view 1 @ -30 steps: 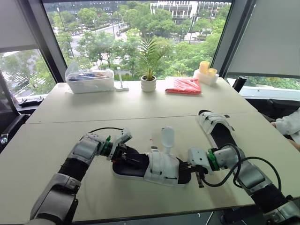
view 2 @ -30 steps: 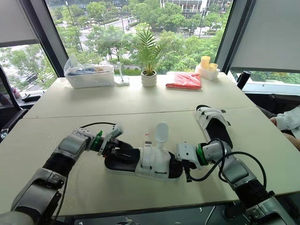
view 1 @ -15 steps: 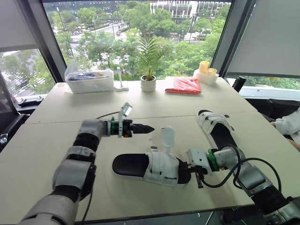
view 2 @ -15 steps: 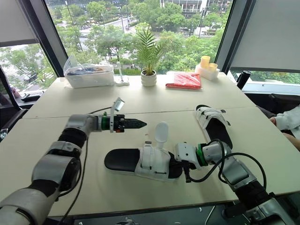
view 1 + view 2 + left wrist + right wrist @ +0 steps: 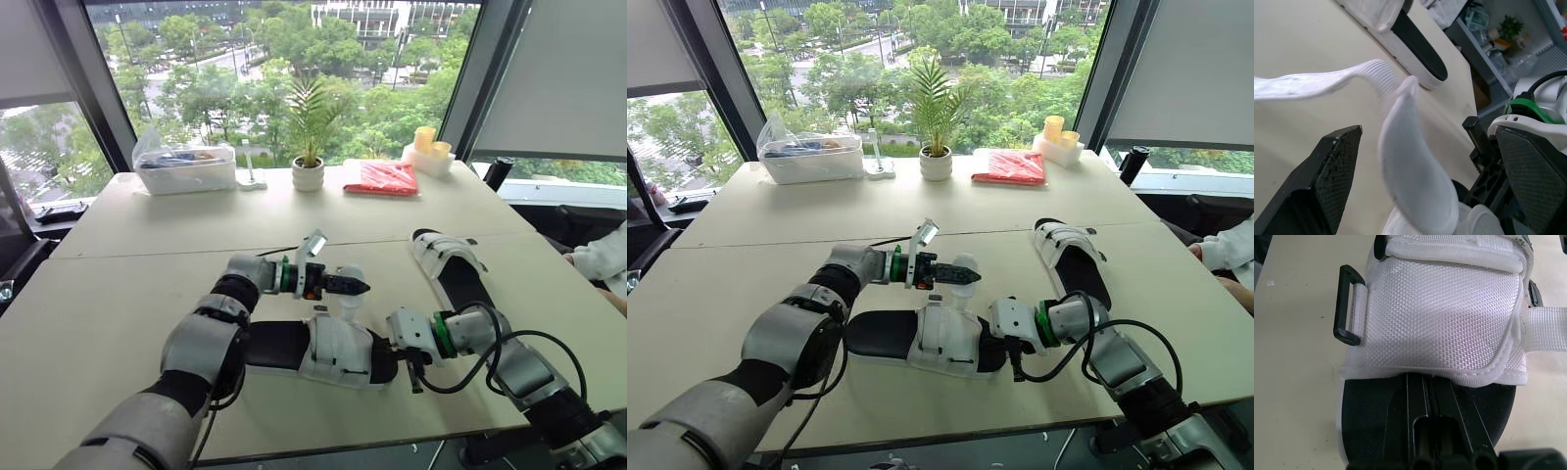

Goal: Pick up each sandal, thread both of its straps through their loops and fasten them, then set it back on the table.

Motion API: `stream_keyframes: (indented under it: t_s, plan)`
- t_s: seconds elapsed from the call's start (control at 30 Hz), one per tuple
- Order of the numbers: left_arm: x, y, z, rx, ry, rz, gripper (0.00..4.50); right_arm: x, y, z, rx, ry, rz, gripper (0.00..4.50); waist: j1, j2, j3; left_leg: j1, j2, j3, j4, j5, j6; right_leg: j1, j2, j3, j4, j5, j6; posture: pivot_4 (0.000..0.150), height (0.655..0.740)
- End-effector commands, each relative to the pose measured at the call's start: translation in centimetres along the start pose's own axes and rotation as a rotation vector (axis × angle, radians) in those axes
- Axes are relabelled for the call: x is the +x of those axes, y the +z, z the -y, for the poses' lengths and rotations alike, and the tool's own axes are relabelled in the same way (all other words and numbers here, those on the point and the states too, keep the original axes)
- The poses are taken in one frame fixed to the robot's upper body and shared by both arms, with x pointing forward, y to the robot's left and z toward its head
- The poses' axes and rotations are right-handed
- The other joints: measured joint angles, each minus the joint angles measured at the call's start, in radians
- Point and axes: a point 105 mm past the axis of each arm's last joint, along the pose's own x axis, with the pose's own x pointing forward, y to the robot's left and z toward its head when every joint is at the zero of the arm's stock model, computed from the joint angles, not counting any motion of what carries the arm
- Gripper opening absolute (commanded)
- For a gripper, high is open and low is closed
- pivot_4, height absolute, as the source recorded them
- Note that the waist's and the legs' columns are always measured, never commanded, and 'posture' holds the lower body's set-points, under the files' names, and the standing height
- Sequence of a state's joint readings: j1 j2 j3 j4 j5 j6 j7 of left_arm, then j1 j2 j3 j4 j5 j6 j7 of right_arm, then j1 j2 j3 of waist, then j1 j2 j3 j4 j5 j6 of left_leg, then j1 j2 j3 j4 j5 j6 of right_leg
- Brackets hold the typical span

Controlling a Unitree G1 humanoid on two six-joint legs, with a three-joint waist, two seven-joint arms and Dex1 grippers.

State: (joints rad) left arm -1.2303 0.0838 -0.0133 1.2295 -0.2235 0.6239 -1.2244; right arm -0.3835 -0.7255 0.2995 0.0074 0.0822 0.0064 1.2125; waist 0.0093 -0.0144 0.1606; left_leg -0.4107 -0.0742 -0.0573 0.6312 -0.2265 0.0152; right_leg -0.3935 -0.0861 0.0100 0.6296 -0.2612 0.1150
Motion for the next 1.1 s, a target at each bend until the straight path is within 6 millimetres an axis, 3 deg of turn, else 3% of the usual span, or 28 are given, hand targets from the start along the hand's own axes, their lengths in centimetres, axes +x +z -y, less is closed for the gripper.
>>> stream_keyframes:
  t_s: [0.03, 0.33, 0.73, 0.83, 1.03, 1.1]
  plan:
    - [0.5, 1.9, 0.7, 0.013, -0.005, 0.063, 4.46, 0.5, -1.7, -1.2, 0.050, 0.038, -0.065, 0.00, 0.000, 0.000, 0.000, 0.000, 0.000, 0.000, 0.000, 0.000, 0.000, 0.000, 0.000, 0.000, 0.000, 0.000, 0.000, 0.150, 0.7400]
    - [1.3, 5.2, 1.8, -0.065, -0.021, 0.263, 4.46, 0.5, -1.7, -1.2, 0.053, 0.031, -0.068, 0.00, 0.000, 0.000, 0.000, 0.000, 0.000, 0.000, 0.000, 0.000, 0.000, 0.000, 0.000, 0.000, 0.000, 0.000, 0.000, 0.150, 0.7400]
    - [0.2, 8.8, 2.8, -0.086, -0.044, 0.437, 4.46, 0.4, -1.7, -1.3, 0.056, 0.032, -0.068, 0.00, 0.000, 0.000, 0.000, 0.000, 0.000, 0.000, 0.000, 0.000, 0.000, 0.000, 0.003, 0.000, 0.000, 0.000, 0.000, 0.150, 0.7400]
    - [-0.2, 9.3, 3.0, -0.074, -0.048, 0.454, 3.64, 0.5, -1.7, -1.2, 0.056, 0.031, -0.068, 0.00, 0.000, 0.000, 0.000, 0.000, 0.000, 0.000, 0.000, 0.000, 0.000, 0.000, 0.003, 0.000, 0.000, 0.000, 0.000, 0.150, 0.7400]
    - [-0.5, 9.0, 3.5, -0.023, -0.091, 0.407, 0.78, 0.5, -1.7, -1.2, 0.057, 0.030, -0.068, 0.00, 0.000, 0.000, 0.000, 0.000, 0.000, 0.000, 0.000, 0.000, -0.001, 0.000, 0.003, 0.000, 0.000, 0.000, 0.000, 0.150, 0.7400]
    - [-0.6, 8.6, 3.9, 0.006, -0.126, 0.367, 0.06, 0.5, -1.7, -1.2, 0.058, 0.030, -0.068, 0.00, 0.000, 0.000, 0.000, 0.000, 0.000, 0.000, 0.000, 0.000, -0.001, 0.000, 0.003, 0.000, 0.000, 0.000, 0.000, 0.150, 0.7400]
